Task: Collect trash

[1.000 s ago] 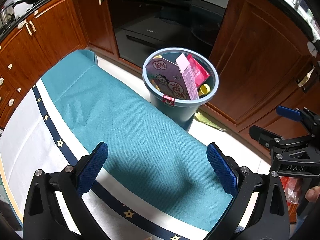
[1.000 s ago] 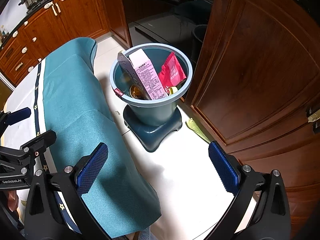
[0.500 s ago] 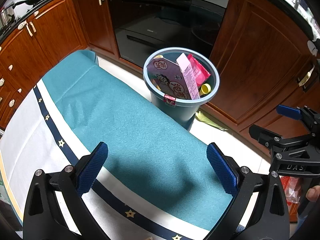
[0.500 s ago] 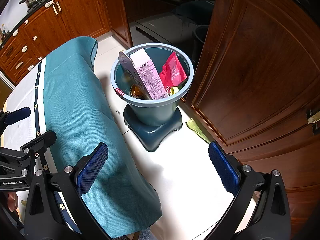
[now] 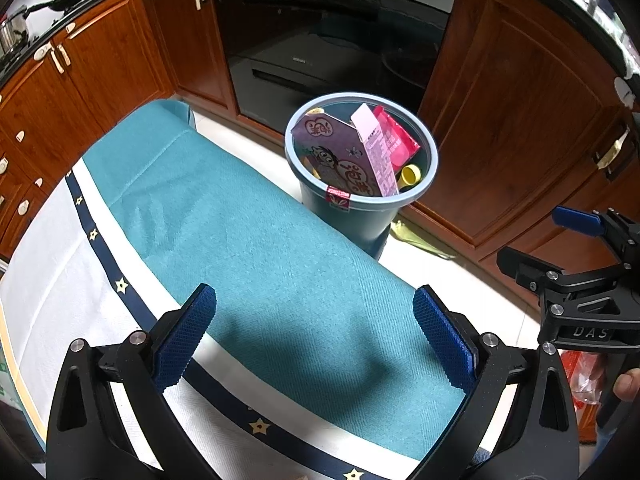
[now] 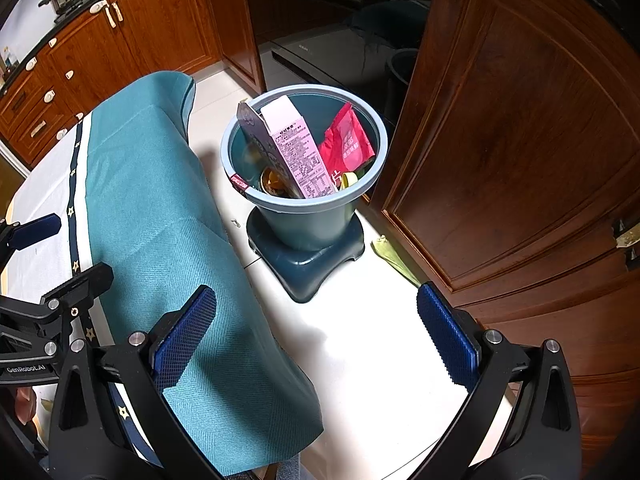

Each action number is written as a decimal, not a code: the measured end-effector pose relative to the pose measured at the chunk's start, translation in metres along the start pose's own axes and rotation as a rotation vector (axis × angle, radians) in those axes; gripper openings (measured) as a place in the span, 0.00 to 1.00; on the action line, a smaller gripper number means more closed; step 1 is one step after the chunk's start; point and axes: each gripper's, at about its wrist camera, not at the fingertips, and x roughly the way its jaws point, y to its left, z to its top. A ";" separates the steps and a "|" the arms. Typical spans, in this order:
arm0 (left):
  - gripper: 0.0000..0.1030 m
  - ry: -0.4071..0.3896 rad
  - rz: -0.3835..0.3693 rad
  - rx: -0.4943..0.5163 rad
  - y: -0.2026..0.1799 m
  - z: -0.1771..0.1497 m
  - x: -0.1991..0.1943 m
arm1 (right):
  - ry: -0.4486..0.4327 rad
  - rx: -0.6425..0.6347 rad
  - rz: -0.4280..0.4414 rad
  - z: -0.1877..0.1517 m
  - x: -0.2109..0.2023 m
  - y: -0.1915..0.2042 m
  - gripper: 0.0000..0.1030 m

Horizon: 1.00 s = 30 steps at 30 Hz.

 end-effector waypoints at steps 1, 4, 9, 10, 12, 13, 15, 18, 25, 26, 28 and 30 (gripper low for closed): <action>0.96 0.000 -0.003 0.001 0.000 0.000 0.000 | 0.001 0.000 0.000 0.000 0.000 0.000 0.94; 0.96 -0.012 -0.022 0.017 -0.002 -0.002 0.000 | 0.001 0.001 0.000 0.000 0.001 -0.001 0.94; 0.96 -0.014 -0.025 0.021 -0.004 -0.003 0.000 | 0.003 0.000 0.000 -0.001 0.002 -0.001 0.94; 0.96 -0.013 -0.024 0.021 -0.004 -0.003 0.000 | 0.002 0.000 0.000 -0.001 0.002 -0.001 0.94; 0.96 -0.013 -0.022 0.021 -0.003 -0.003 -0.001 | 0.001 -0.002 0.000 0.000 0.002 -0.001 0.94; 0.96 -0.013 -0.020 0.020 -0.003 -0.003 -0.001 | 0.000 -0.002 -0.002 0.000 0.002 -0.001 0.94; 0.96 -0.015 -0.020 0.020 -0.003 -0.003 -0.002 | 0.000 -0.001 -0.003 0.000 0.002 -0.002 0.94; 0.96 -0.015 -0.014 0.024 -0.001 -0.004 -0.003 | 0.000 -0.002 -0.006 -0.001 0.001 -0.001 0.94; 0.96 0.000 0.008 0.023 0.000 -0.005 -0.001 | -0.004 -0.003 -0.007 0.001 -0.002 -0.002 0.94; 0.96 0.003 0.010 0.022 0.000 -0.006 -0.001 | -0.005 -0.003 -0.008 0.001 -0.002 -0.002 0.94; 0.96 0.006 0.011 0.017 0.002 -0.006 -0.001 | -0.005 -0.003 -0.009 0.002 -0.002 -0.002 0.94; 0.96 0.010 0.003 0.012 0.003 -0.007 -0.001 | -0.005 -0.004 -0.009 0.002 -0.003 -0.002 0.94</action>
